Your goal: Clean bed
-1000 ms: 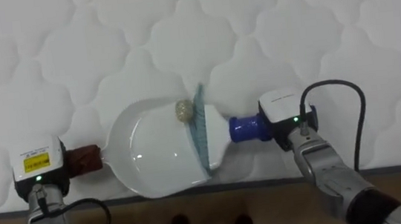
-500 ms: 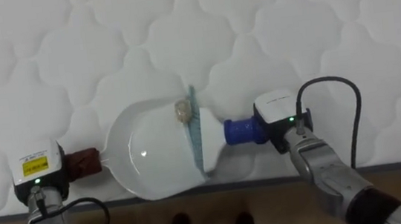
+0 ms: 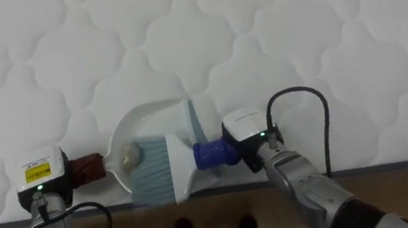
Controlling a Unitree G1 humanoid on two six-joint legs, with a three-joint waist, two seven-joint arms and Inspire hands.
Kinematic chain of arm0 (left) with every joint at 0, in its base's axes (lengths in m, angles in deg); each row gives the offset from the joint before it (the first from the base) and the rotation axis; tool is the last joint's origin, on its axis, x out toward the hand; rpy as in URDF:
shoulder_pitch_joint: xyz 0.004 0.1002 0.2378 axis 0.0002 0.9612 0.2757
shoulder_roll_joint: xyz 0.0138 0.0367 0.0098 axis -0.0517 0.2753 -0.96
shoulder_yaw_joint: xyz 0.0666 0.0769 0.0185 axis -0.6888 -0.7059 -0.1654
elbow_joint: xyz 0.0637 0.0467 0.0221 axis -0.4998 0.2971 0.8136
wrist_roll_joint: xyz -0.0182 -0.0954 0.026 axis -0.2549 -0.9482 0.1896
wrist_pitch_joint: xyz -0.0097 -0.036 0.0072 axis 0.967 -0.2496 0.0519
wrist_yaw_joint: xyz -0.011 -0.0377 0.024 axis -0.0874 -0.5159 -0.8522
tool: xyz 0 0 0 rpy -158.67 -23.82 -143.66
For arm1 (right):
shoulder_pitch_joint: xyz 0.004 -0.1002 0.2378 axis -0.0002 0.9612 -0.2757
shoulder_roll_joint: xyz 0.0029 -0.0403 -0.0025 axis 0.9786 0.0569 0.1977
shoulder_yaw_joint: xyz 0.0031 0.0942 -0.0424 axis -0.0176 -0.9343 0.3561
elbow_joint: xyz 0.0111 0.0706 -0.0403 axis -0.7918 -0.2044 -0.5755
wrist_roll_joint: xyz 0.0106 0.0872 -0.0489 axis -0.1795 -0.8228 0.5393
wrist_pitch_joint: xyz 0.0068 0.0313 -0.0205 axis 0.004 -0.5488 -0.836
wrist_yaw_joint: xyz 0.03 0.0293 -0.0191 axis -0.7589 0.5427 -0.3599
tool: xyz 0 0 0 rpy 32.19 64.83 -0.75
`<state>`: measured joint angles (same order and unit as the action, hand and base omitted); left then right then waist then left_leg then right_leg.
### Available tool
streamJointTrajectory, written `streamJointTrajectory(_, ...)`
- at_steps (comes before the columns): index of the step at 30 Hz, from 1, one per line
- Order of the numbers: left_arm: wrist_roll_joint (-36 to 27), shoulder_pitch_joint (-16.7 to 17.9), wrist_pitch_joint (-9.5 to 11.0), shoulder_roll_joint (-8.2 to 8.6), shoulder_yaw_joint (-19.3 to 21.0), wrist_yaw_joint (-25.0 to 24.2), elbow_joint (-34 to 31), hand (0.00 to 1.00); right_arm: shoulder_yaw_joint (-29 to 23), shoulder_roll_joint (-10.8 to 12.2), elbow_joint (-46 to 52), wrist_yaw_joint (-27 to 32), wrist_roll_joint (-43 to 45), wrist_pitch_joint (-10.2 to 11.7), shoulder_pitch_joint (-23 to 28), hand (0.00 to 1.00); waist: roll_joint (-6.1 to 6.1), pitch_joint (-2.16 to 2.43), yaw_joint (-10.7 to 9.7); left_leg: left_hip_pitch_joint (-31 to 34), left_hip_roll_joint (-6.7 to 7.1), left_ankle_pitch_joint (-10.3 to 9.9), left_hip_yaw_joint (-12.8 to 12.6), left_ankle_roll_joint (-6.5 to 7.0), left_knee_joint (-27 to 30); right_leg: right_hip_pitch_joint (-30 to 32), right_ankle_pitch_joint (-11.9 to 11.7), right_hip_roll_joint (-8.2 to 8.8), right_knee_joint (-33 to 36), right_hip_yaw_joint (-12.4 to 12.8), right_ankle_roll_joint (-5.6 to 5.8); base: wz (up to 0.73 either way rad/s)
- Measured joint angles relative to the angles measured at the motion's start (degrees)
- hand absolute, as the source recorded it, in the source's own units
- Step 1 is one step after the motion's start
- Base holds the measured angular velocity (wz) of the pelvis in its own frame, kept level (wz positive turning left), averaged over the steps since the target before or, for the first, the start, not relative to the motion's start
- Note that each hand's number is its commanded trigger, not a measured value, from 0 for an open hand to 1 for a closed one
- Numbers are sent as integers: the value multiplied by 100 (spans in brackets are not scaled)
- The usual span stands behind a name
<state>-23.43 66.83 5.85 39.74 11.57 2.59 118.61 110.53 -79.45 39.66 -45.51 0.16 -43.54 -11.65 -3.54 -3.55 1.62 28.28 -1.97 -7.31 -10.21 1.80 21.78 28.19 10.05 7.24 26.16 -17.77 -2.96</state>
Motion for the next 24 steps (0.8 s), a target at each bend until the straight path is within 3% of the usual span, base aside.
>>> streamJointTrajectory(3, -5, 3, 0, 42, -5, 0, 0, 100, 31, -60, 0, 0, 3, 0, 1, 100, -37, 6, 1, 1, 62, 4, 5, 9, -2, 32, 40, 50, 77, 0, 17, 3)
streamJointTrajectory(14, -6, 8, 39, 55, -53, 88, 0, 100, 31, -335, 0, 3, 6, 146, 32, 100, -61, 22, 6, -2, 60, 2, 32, 14, -4, 8, 41, 54, 52, -34, 22, 0)
streamJointTrajectory(24, 12, 12, 90, 55, -90, 180, -2, 100, 15, -357, -1, 15, 7, 146, 156, 100, -60, 23, 30, -9, 54, 2, 79, 15, 17, 4, 41, 61, 74, -38, 22, 0)
